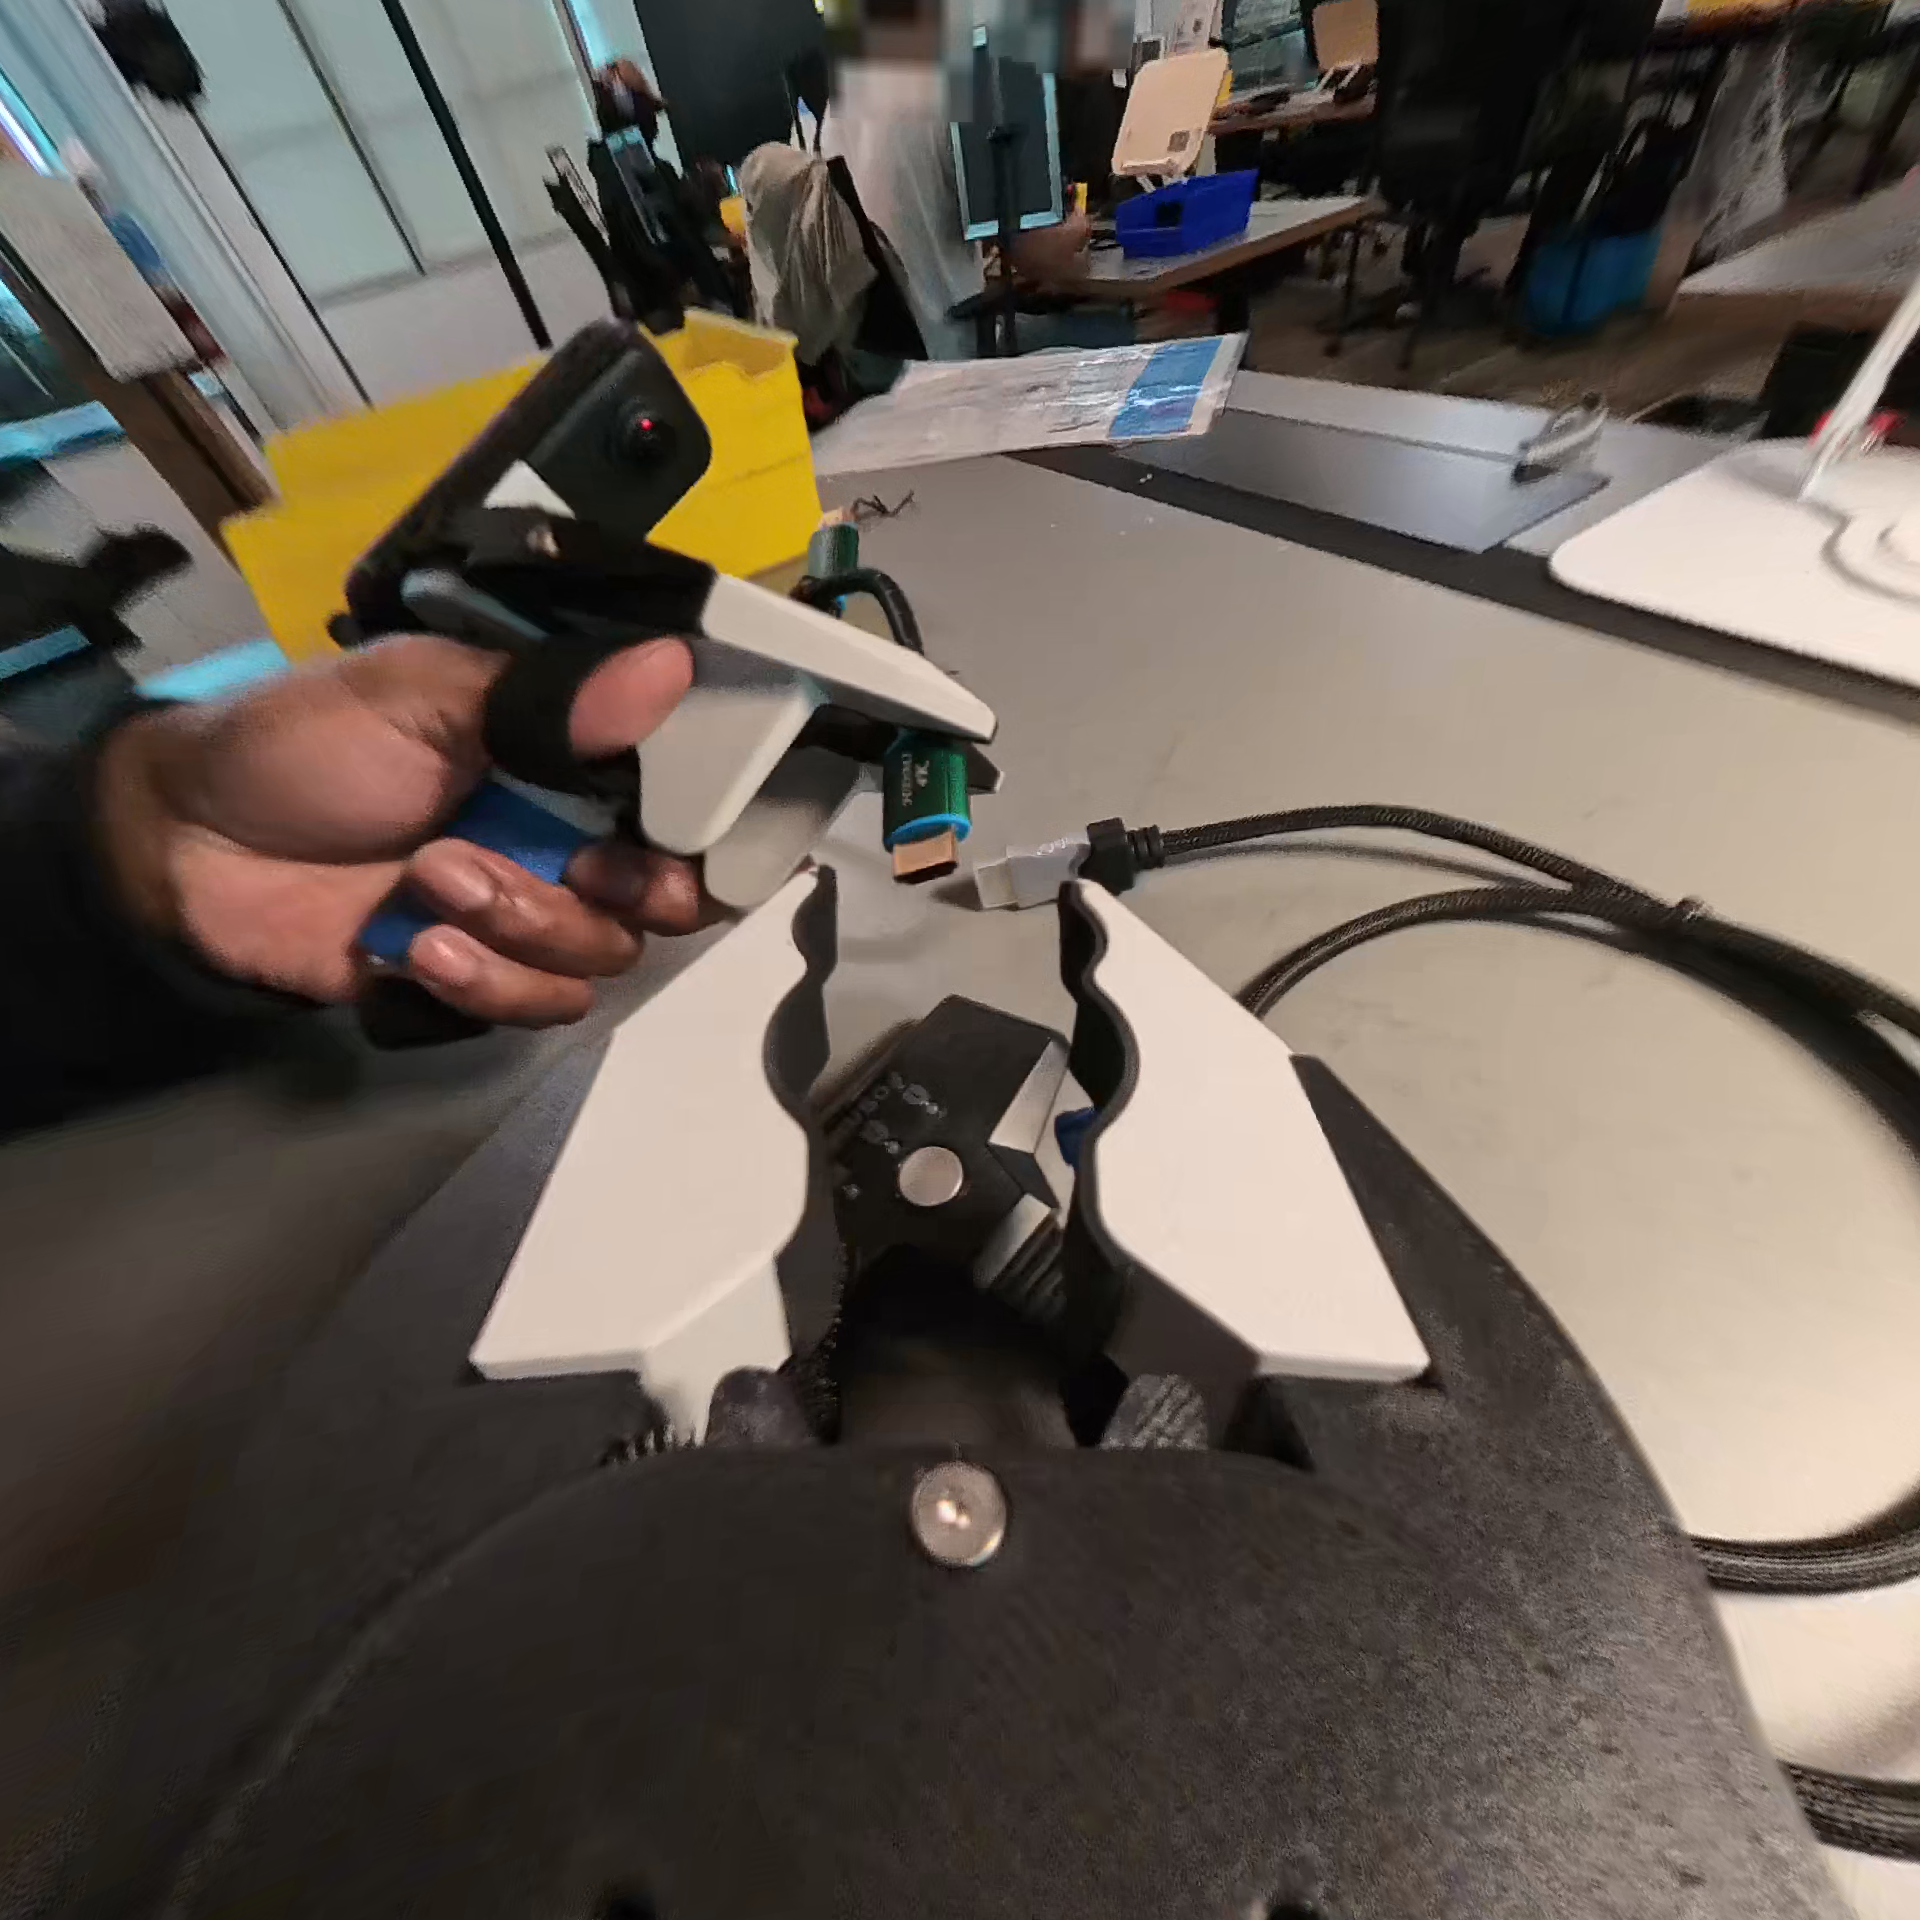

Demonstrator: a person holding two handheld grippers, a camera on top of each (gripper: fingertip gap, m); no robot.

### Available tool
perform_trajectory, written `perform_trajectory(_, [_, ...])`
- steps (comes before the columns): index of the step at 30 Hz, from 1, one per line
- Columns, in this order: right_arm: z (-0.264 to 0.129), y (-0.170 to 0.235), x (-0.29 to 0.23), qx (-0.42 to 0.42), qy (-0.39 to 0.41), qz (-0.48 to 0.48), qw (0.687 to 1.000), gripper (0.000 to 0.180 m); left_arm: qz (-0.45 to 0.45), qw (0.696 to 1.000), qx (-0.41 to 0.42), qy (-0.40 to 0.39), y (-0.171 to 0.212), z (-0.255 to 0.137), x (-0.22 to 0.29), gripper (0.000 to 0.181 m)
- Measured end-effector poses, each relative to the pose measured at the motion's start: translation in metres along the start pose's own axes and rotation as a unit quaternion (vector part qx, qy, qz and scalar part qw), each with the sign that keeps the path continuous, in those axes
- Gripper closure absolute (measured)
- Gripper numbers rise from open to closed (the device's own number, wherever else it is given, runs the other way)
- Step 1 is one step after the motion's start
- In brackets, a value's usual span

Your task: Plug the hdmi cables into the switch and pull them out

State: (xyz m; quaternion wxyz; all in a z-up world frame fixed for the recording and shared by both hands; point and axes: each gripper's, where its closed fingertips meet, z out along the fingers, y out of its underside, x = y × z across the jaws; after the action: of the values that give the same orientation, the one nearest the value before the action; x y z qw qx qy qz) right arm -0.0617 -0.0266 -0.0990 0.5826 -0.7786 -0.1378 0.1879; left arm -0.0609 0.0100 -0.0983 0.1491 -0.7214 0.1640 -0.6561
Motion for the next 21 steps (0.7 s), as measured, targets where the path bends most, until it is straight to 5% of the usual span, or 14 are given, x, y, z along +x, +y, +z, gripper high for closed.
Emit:
perform_trajectory(7, [0.010,0.014,-0.005,-0.045,0.063,-0.164,0.983,0.142,-0.041,0.999,0.020,0.001,0.017,0.004,0.010,0.169])
perform_trajectory(10, [0.010,0.015,-0.007,-0.046,0.060,-0.172,0.982,0.158,-0.038,0.999,0.020,-0.005,0.025,0.007,0.011,0.169])
perform_trajectory(16, [0.008,0.015,-0.009,-0.046,0.040,-0.161,0.985,0.159,-0.036,0.999,0.004,-0.004,0.030,0.008,0.006,0.164])
perform_trajectory(21, [0.005,0.015,-0.011,-0.044,0.023,-0.155,0.987,0.159,0.033,0.995,-0.092,0.012,0.053,-0.004,0.014,0.142])
